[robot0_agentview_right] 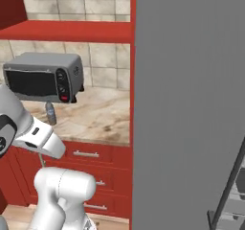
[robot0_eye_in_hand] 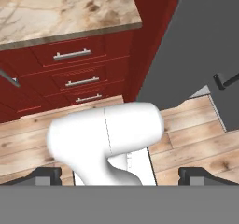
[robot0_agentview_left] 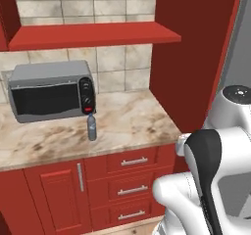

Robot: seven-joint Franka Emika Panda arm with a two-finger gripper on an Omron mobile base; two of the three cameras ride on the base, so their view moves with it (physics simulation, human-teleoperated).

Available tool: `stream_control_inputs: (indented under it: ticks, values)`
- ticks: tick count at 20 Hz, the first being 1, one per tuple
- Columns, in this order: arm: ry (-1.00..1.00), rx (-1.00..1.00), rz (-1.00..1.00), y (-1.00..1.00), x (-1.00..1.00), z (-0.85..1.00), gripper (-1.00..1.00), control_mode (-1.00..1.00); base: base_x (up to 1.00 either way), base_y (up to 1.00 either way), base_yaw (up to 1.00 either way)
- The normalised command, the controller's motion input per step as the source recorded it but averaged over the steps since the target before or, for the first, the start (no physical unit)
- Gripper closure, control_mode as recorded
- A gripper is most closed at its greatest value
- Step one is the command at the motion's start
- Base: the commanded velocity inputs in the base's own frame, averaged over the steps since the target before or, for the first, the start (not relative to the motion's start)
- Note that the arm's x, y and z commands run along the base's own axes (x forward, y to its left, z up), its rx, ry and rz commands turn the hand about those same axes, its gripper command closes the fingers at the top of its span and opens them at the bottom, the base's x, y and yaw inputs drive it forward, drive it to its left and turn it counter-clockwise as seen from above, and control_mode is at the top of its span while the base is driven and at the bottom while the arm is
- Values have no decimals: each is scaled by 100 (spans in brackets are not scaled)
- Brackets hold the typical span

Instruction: Take the bottled waters from the counter and place them in the freezer to freeze. Close the freezer door after placing the bottles.

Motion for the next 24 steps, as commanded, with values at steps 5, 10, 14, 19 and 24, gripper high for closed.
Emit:
stream_control_inputs:
  ticks: [5, 10, 14, 19, 24]
  values:
    - [0, 0, 0, 0, 0, 0, -100, 100, 0, 82, 7]
    - [0, 0, 0, 0, 0, 0, -100, 100, 2, 71, 5]
    - [0, 0, 0, 0, 0, 0, -100, 100, 9, 64, 3]
    - [0, 0, 0, 0, 0, 0, -100, 100, 16, 46, 1]
    - [0, 0, 0, 0, 0, 0, -100, 100, 28, 33, 0]
